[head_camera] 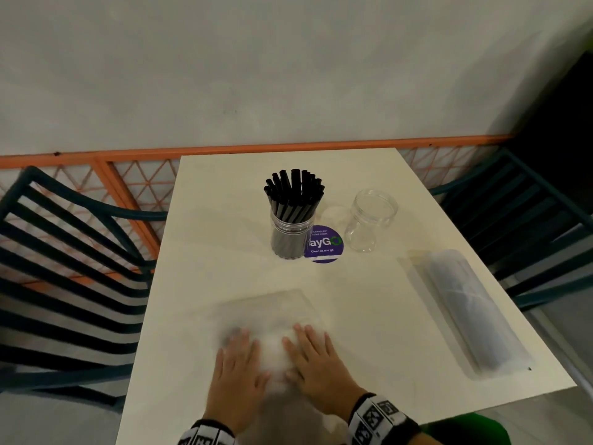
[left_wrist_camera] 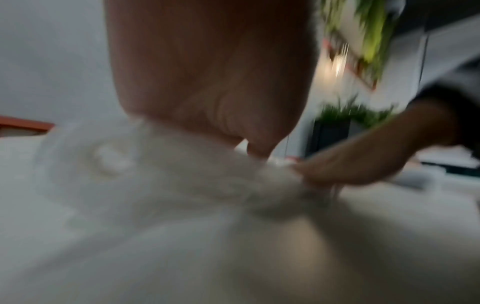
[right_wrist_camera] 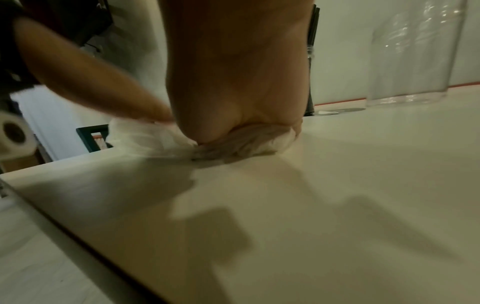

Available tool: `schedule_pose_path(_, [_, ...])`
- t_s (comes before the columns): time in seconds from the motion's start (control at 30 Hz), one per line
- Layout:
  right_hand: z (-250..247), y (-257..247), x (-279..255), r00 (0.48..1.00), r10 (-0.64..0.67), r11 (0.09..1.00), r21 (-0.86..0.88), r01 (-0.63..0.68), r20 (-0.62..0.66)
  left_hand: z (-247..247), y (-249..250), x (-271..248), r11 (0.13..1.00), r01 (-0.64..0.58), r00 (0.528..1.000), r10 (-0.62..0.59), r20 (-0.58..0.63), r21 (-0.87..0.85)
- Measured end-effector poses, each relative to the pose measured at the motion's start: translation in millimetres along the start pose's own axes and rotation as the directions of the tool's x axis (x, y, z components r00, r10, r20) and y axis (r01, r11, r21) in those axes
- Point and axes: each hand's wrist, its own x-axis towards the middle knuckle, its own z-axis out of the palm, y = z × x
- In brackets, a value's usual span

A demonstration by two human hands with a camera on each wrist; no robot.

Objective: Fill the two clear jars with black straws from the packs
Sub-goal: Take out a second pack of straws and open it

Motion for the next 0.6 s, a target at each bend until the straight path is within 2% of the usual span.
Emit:
schedule_pose_path(0.07, [-5,6,-3,0.999,-0.041,0.999,-0.014,0.042,0.029,24,-18,10,0.999,-0.037,0.997,0.038,-0.060,0.008])
schedule_pose_path(0.1, [-11,9,-5,0.992,-0.124,0.992,0.021,0.123,0.035,21,-18,9,0.998,-0.062,0.994,0.063,-0.093,0.010])
schedule_pose_path(0.13, [-17,14,-6,0.972,-0.232,0.968,0.108,0.226,0.048,19,-17,8,0.997,-0.069,0.993,0.071,-0.096,0.023])
schedule_pose_path(0.17, [-27,19,-8,0.956,-0.290,0.931,0.242,0.272,0.043,17,-15,7,0.997,-0.060,0.992,0.064,-0.107,0.038])
schedule_pose_path(0.2, [-36,26,-12,0.957,-0.289,0.889,0.374,0.264,0.010,16,-13,5,0.998,-0.046,0.996,0.050,-0.076,0.052])
schedule_pose_path(0.27, [-50,54,-18,0.959,-0.141,0.820,0.513,0.252,-0.245,7,-6,5,0.999,0.015,0.998,-0.012,-0.060,0.052])
schedule_pose_path(0.3, [-53,73,-21,0.925,-0.019,0.819,0.525,0.233,-0.380,-2,0,5,0.999,0.021,0.998,-0.018,-0.063,0.048])
schedule_pose_path(0.37, [-59,120,-28,0.798,0.194,0.855,0.498,0.147,-0.570,-24,21,6,0.999,-0.012,0.994,0.009,-0.107,-0.035])
schedule_pose_path(0.4, [-60,147,-29,0.734,0.289,0.868,0.491,0.069,-0.615,-33,35,6,0.996,-0.017,0.990,0.004,-0.138,-0.093])
schedule_pose_path(0.43, [-62,173,-32,0.689,0.377,0.866,0.500,-0.024,-0.619,-42,51,8,0.991,-0.041,0.984,0.018,-0.176,-0.129])
schedule_pose_path(0.5, [-66,222,-39,0.637,0.522,0.822,0.533,-0.199,-0.567,-50,79,12,0.964,-0.106,0.960,0.036,-0.278,-0.242])
schedule_pose_path(0.6, [-61,273,-56,0.606,0.740,0.629,0.619,-0.471,-0.291,-56,129,22,0.911,-0.173,0.954,0.060,-0.294,-0.376])
